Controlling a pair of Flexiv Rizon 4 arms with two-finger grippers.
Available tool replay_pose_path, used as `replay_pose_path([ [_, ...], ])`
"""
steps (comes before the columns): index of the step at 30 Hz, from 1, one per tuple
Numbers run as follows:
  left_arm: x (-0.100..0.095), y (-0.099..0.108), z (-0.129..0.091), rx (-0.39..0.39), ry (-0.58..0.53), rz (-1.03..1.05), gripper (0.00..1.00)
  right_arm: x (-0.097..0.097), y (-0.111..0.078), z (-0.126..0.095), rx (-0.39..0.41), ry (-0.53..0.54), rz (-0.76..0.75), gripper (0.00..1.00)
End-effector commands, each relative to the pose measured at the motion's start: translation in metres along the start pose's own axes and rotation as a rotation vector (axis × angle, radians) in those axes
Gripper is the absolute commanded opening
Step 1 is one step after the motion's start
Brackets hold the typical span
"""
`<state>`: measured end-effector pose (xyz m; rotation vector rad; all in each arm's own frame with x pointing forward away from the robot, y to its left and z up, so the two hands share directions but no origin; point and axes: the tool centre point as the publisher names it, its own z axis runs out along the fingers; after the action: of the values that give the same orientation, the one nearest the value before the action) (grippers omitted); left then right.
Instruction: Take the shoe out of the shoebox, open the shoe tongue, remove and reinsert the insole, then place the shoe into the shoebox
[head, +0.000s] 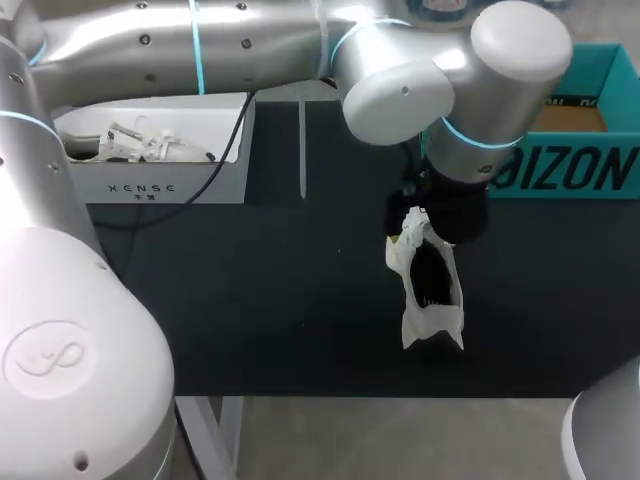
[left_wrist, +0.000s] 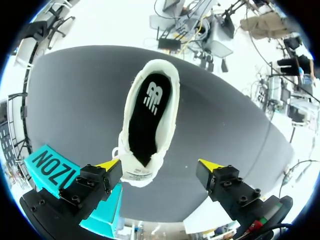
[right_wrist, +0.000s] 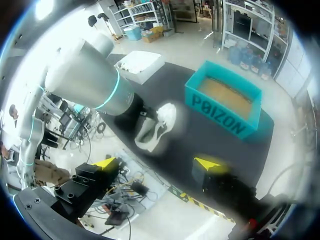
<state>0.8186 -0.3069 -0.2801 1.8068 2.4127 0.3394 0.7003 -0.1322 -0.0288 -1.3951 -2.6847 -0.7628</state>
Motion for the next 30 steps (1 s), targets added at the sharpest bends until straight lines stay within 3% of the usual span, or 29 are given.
replay_pose_path([
  [1, 0.011, 0.008, -0.021, -0.018, -0.017, 0.001, 1.0, -0.001, 0.003, -0.001, 0.007, 0.002, 0.001, 1.0],
  [8, 0.006, 0.023, -0.013, -0.012, -0.015, 0.007, 1.0, -0.001, 0.003, -0.001, 0.007, 0.002, 0.001, 1.0],
  [9, 0.004, 0.024, -0.01, -0.004, -0.022, 0.012, 0.96, -0.001, 0.003, -0.001, 0.007, 0.002, 0.001, 1.0],
  [10, 0.002, 0.025, -0.007, 0.009, -0.035, 0.018, 0.83, -0.001, 0.003, -0.001, 0.007, 0.002, 0.001, 1.0],
  [11, 0.0, 0.026, -0.004, 0.017, -0.047, 0.02, 0.42, -0.001, 0.003, -0.001, 0.007, 0.002, 0.001, 1.0],
  [12, -0.001, 0.027, -0.001, 0.022, -0.05, 0.016, 0.13, -0.001, 0.003, -0.001, 0.007, 0.002, 0.001, 1.0],
  [13, -0.003, 0.028, 0.002, 0.027, -0.055, 0.02, 0.0, -0.001, 0.003, -0.001, 0.007, 0.002, 0.001, 1.0],
  [20, -0.019, 0.025, 0.021, 0.06, -0.058, 0.044, 0.0, -0.001, 0.003, -0.001, 0.007, 0.002, 0.001, 1.0],
  [24, -0.024, 0.011, 0.03, 0.073, -0.041, 0.067, 0.0, -0.001, 0.003, -0.001, 0.007, 0.002, 0.001, 1.0],
  [30, -0.016, -0.017, 0.04, 0.102, -0.036, 0.069, 0.0, -0.001, 0.003, -0.001, 0.007, 0.002, 0.001, 1.0],
])
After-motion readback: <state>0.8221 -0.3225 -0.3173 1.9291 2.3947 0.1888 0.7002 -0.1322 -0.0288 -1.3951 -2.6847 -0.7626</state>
